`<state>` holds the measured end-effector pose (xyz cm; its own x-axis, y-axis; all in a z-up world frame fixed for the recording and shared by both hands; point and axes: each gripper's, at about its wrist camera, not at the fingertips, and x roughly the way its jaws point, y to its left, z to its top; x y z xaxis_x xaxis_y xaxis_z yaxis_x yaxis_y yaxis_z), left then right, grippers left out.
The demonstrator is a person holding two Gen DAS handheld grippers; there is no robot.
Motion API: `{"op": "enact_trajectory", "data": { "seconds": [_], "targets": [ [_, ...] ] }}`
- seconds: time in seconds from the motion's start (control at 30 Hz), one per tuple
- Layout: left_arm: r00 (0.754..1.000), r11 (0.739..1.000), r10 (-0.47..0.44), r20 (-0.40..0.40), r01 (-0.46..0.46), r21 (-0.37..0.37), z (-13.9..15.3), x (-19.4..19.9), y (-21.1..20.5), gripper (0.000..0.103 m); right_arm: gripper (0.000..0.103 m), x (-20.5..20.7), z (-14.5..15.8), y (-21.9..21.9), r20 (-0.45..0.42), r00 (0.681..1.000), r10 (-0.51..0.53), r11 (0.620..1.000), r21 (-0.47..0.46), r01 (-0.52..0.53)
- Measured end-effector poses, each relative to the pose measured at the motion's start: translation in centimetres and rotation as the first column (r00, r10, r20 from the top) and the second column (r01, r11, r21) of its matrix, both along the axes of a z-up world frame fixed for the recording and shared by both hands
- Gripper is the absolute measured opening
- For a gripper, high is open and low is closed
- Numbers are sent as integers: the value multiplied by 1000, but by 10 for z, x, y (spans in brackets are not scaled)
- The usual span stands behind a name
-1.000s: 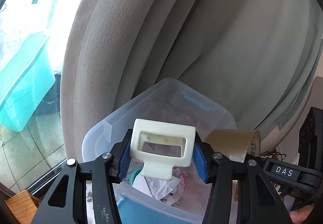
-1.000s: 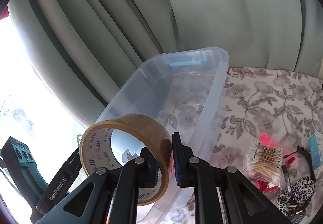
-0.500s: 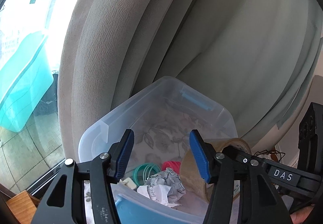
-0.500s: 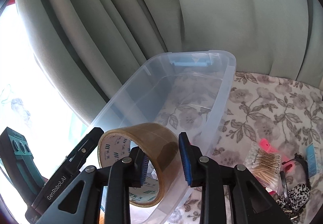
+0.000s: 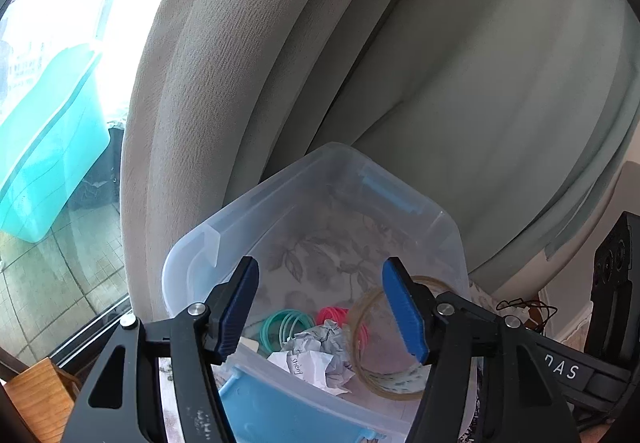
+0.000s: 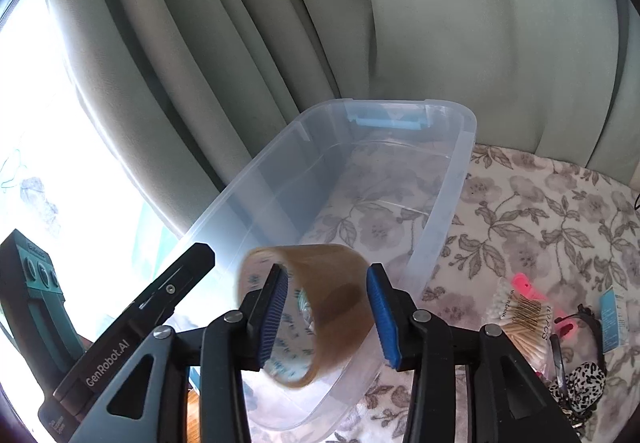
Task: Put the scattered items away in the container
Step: 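Open the right tool to drop the tape roll into the box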
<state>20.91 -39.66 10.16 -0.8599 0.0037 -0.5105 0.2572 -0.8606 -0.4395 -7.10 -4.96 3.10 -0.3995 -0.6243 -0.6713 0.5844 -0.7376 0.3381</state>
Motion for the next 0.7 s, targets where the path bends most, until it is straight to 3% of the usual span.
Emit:
{"op": "enact_trajectory", "data": {
  "seconds": [0.3,0.5,0.57,0.7],
  "targets": [
    [1000,1000,-2,29,2,16,24,56,-30,66,50,6,15,18,-9,999,-42,999,-26,42],
    [999,1000,-23,26,23,-11,49,57,39,66,50,14,28,34,-23,997,-68,996,-52,67],
    [999,999,-30,23,31,-23,41,39,66,66,50,19,34,43,-30,996,-78,995,-66,76],
    [999,997,-44,12,44,-59,54,10,107,66,50,28,44,62,-39,994,-101,990,-100,97]
  ]
}}
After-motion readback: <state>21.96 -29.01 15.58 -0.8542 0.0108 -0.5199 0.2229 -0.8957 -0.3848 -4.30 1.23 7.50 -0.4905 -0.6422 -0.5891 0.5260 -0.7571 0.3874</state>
